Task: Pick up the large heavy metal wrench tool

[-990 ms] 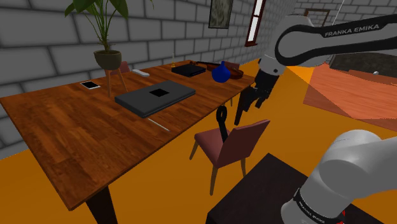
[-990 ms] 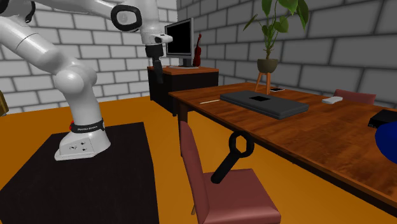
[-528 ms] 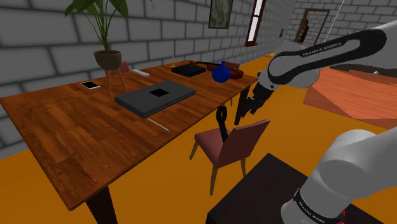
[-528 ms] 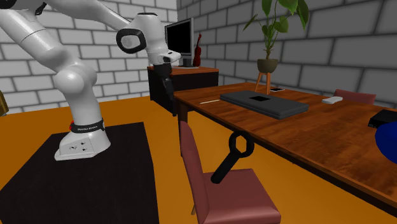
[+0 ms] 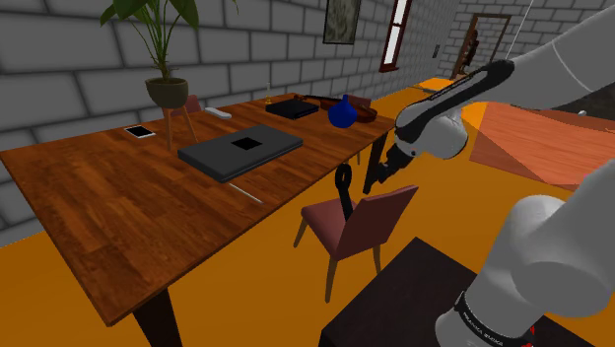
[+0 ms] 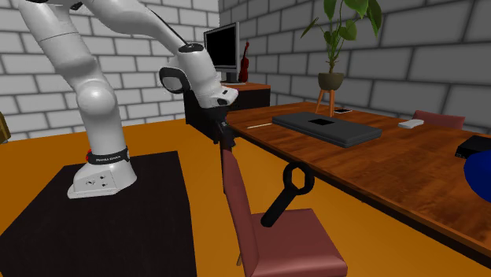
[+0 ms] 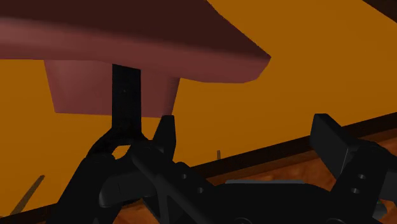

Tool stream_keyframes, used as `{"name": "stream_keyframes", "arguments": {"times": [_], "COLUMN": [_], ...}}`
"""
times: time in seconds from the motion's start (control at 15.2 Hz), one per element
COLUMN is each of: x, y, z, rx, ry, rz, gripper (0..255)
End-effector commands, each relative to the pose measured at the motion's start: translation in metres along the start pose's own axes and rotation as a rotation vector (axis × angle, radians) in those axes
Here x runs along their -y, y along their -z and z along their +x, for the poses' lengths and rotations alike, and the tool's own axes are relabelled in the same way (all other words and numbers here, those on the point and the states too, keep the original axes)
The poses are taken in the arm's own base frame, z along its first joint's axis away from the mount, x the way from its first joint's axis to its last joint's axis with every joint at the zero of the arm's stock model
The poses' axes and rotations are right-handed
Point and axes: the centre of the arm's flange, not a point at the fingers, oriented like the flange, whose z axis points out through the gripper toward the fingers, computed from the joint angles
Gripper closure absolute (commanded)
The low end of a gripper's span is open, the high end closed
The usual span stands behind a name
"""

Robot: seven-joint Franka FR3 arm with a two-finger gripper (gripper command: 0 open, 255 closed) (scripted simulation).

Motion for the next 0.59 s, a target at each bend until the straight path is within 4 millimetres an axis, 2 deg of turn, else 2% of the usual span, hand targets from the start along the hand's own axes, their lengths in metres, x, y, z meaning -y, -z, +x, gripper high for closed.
{"name": "stream_keyframes", "arguments": {"times": [0.0,0.53], "x": [-0.021,-0.094], "y": [-0.019,-0.095], "z": [0.001,0.02], "rx": [-0.035,-0.164], "ry": [0.011,0.048], "rz": [0.005,0.057], "gripper": [0,0]}}
